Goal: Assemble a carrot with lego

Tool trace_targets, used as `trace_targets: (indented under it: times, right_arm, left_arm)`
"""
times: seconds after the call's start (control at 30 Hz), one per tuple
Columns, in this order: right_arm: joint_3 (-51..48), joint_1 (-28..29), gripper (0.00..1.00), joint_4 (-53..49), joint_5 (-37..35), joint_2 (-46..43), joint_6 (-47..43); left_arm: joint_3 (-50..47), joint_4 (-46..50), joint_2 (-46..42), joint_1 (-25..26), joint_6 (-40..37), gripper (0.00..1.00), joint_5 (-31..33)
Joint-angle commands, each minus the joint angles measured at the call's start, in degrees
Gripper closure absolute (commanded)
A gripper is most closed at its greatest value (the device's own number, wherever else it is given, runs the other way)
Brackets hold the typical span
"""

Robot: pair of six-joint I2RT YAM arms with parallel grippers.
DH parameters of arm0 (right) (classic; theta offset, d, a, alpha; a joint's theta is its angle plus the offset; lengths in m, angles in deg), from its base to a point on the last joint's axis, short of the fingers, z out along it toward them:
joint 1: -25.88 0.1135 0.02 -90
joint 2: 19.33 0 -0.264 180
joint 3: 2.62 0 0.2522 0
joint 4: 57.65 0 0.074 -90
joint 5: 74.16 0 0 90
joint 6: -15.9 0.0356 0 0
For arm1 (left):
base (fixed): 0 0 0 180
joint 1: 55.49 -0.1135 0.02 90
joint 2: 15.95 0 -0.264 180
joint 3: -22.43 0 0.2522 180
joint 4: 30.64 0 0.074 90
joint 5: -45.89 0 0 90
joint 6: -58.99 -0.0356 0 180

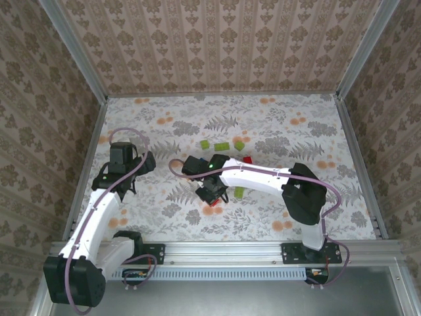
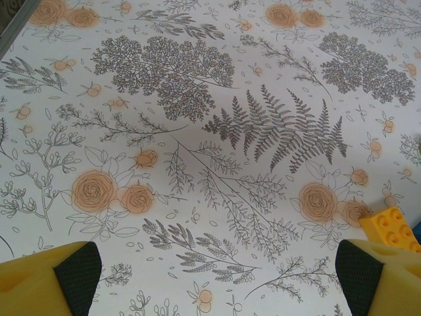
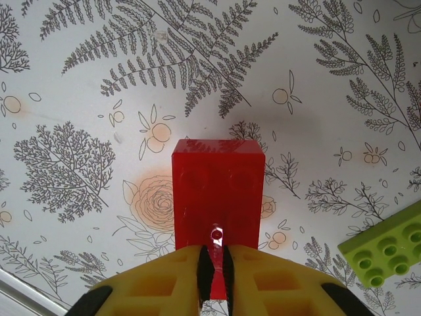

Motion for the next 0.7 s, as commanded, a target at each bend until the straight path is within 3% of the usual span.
trace_targets:
  times: [0.0, 0.17, 0.4, 0.67]
  right_arm:
    - [-0.7, -0.4, 0.78, 0.2, 0.2, -0.9, -0.5]
    - [3.4, -1.4, 0.65, 0.4, -1.2, -4.2, -1.1]
    - [5.6, -5.6, 0.39, 0.9, -3.7, -7.2, -0.3]
    - [4.9, -14.9, 0.31, 4.0, -3.5, -3.0, 1.1]
  left_arm:
    - [2.0, 0.4, 0.3, 0.5, -0.9, 0.05, 0.9]
    - [2.1, 0.3, 0.6, 0.6, -0.9, 0.05, 0.9]
    - [2.1, 0.4, 0.4, 0.8, -1.0, 0.05, 1.1]
    - [2.1, 0.3, 0.4, 1.0, -1.0, 0.05, 0.7]
